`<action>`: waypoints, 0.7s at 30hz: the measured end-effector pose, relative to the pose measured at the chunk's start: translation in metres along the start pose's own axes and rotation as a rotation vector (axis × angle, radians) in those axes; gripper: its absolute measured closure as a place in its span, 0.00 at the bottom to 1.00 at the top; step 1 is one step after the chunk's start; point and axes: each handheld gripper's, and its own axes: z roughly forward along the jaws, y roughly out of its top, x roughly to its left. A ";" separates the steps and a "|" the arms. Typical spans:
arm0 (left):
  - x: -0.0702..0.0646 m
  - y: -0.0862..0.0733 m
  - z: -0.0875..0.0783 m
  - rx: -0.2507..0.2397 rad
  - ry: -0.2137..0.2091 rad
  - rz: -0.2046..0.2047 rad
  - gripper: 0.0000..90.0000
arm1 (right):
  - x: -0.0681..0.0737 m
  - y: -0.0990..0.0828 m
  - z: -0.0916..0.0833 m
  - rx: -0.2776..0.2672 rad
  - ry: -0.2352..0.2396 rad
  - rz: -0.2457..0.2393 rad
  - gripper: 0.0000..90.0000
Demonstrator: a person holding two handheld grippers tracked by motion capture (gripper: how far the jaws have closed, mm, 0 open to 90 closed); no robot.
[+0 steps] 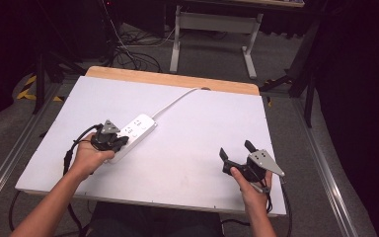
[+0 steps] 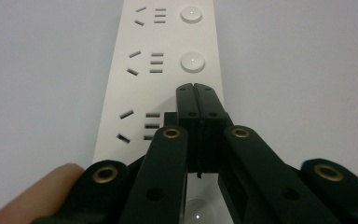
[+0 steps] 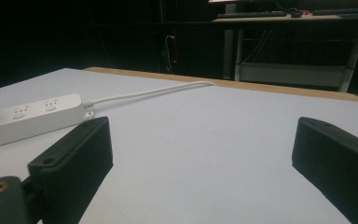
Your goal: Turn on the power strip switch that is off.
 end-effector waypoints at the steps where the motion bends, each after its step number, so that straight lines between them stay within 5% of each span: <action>1: 0.001 0.001 0.000 0.004 -0.004 -0.009 1.00 | 0.000 0.000 0.000 0.002 -0.001 0.001 0.06; 21: 0.002 0.001 0.000 0.005 -0.008 -0.022 1.00 | 0.000 0.000 0.000 0.002 -0.001 0.000 0.06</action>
